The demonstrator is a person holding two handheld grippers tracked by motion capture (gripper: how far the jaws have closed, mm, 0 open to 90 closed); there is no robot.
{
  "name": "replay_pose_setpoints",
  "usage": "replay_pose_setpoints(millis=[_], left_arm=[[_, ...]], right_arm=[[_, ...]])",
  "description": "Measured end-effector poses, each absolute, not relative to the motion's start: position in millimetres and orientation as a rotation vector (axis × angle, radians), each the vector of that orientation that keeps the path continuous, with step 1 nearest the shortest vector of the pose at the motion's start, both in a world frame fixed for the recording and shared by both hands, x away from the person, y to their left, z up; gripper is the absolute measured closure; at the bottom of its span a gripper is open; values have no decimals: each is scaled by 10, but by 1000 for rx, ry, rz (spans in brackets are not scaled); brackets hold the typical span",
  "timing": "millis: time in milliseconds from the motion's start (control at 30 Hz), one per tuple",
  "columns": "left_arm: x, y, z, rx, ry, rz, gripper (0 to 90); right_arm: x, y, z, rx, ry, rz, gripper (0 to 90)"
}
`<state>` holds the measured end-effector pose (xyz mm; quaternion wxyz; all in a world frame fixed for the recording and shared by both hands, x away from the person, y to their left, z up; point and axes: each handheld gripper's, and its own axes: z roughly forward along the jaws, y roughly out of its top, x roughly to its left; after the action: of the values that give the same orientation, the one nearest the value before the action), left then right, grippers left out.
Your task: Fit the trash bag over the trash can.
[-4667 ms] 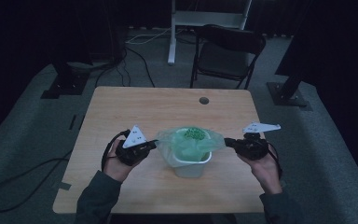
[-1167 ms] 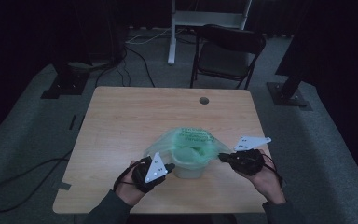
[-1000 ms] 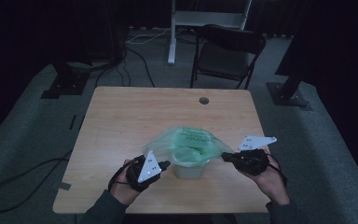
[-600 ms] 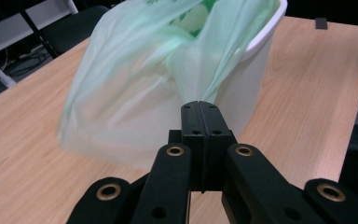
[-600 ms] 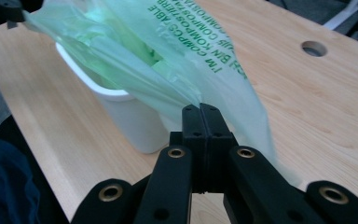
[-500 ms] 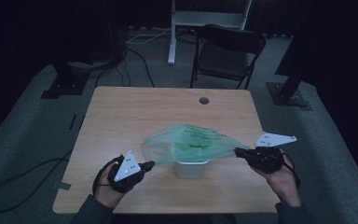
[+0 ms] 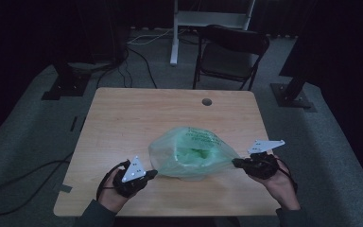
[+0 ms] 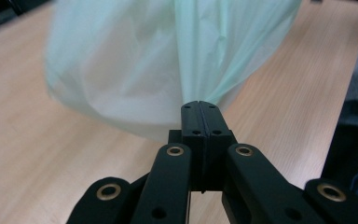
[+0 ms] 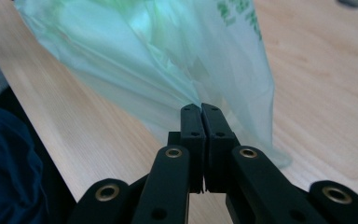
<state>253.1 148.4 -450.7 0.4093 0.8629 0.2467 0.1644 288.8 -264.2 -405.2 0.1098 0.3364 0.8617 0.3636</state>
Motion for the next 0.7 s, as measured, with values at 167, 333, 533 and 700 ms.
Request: replay_pose_setpoints(millis=[167, 333, 533, 700], left_arm=[[2561, 1462, -4591, 2187, 635, 402, 876], [2522, 1535, -4534, 2142, 619, 398, 716], [2489, 1700, -4354, 2069, 626, 461, 631], [2574, 1715, -4235, 2029, 646, 593, 611]], right_arm=[[2935, -2601, -4168, 1006, 2557, 1054, 858], [2914, -2615, -4085, 980, 2536, 1127, 779], [2855, -2720, -3871, 929, 2452, 1302, 697], [2840, -2760, -3796, 928, 2396, 1338, 686]])
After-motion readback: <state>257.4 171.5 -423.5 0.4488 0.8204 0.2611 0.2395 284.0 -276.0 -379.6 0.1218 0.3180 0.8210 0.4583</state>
